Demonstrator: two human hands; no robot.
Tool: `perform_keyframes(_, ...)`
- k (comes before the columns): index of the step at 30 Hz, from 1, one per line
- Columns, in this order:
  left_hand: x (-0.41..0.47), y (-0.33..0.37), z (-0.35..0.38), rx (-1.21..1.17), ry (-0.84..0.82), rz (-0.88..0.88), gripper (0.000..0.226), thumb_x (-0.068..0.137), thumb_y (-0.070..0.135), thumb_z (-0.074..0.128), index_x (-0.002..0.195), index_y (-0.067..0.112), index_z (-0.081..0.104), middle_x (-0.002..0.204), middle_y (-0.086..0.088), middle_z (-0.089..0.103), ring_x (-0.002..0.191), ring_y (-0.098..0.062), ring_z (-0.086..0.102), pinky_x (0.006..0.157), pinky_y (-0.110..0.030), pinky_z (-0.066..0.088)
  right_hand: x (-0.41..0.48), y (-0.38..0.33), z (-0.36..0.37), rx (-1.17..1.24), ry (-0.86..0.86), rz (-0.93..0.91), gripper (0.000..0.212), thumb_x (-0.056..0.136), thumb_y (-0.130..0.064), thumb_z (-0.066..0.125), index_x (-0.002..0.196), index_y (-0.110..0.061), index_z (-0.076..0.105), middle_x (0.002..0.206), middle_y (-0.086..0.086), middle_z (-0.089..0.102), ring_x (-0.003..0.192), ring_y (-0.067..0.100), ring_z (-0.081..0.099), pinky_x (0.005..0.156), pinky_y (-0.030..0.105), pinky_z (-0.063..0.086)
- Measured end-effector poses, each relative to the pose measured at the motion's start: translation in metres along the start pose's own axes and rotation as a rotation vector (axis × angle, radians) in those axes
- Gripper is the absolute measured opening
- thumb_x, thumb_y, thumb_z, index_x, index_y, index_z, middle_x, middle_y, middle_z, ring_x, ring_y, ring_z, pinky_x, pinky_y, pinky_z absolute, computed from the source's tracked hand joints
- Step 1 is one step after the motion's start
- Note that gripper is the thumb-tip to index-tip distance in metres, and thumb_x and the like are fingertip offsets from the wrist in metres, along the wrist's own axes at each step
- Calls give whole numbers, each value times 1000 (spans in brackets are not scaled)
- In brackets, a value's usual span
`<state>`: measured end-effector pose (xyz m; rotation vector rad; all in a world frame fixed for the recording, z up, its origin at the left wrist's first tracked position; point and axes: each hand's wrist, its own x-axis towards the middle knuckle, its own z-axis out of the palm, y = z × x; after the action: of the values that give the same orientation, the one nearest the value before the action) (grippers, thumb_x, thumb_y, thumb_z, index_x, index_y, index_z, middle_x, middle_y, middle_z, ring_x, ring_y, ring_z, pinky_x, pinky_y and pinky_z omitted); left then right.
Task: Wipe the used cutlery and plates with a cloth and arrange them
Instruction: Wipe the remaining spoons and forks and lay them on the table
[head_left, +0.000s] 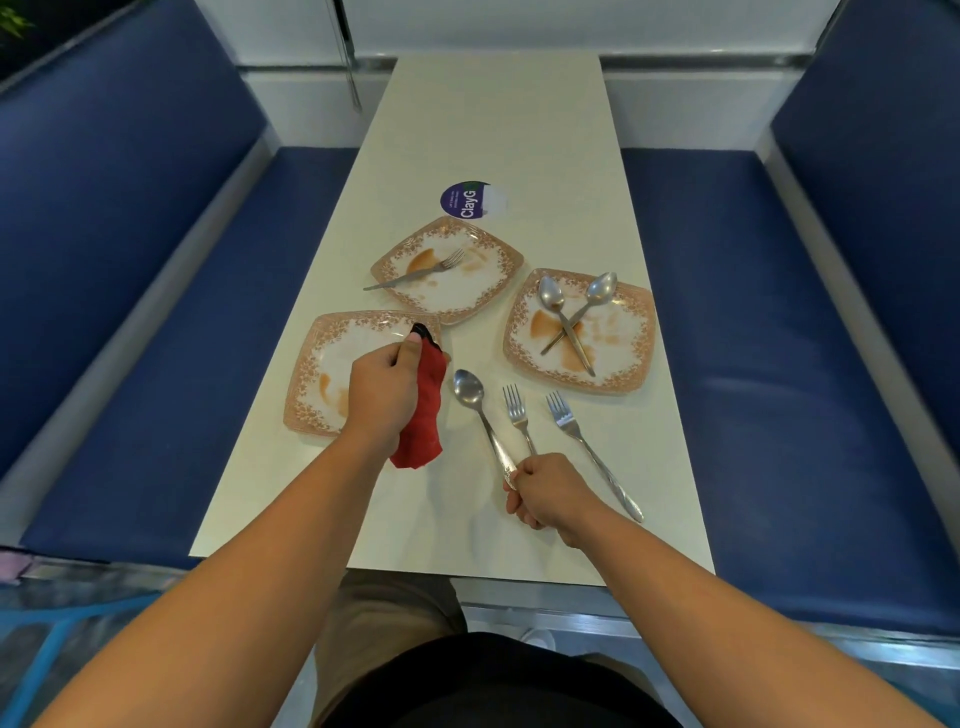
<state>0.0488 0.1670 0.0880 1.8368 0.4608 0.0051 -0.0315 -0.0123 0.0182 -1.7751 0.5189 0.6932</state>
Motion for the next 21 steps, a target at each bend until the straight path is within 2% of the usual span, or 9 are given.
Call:
perform_keyframes(4,-2,-1,-2,-25,5,-31,46,100,44,53,76,8,68,76,-17,68,69,-31,64,72,-48,58,3,0,0,-183,25,-55,16,94,-6,47,83,-13,57,80,9,76,50,13,50,51,25,40)
perform_keyframes(7,-2,0,-4,-61,5,-50,46,101,42,53,62,18,64,55,4,63,61,-25,61,64,-38,55,3,-6,-1,-336,2,-82,14,93,-8,44,84,-16,49,82,8,78,50,11,49,51,24,40)
perform_keyframes(8,-1,0,-5,-65,-1,-59,45,101,42,53,63,20,66,56,6,63,61,-24,62,65,-38,55,3,-9,-1,-372,-14,-81,14,93,-7,42,84,-14,49,81,9,78,46,12,49,49,24,39)
perform_keyframes(10,0,1,-6,-68,-13,-70,45,100,44,54,69,15,67,65,0,66,66,-27,64,67,-40,57,5,-13,-2,-466,-28,-82,12,92,-6,43,87,-10,52,81,9,78,42,14,49,48,24,40)
perform_keyframes(13,1,3,-6,-75,-32,-67,48,99,46,55,78,4,66,73,-12,65,68,-31,63,71,-48,59,10,-16,-4,-647,-20,-86,8,90,-7,54,93,-6,61,78,7,77,47,19,57,57,29,53)
perform_keyframes(15,1,3,-5,-68,-41,-54,44,99,45,55,79,10,70,79,-16,71,70,-34,67,75,-52,59,13,-18,-5,-735,-17,-63,14,83,-6,64,97,-6,67,80,8,77,50,21,61,65,34,57)
perform_keyframes(18,3,1,-4,-52,-60,-50,39,100,44,54,76,20,74,82,-14,75,80,-39,72,78,-53,60,15,-21,-5,-808,-18,-37,20,77,-7,73,97,-7,70,83,9,76,53,22,63,68,33,58)
perform_keyframes(21,5,-1,-3,-55,-88,-52,40,101,43,53,74,23,75,72,-3,75,77,-36,72,76,-48,61,22,-21,-2,-847,34,-44,14,71,-7,73,85,-7,70,79,8,74,59,24,65,70,31,60)
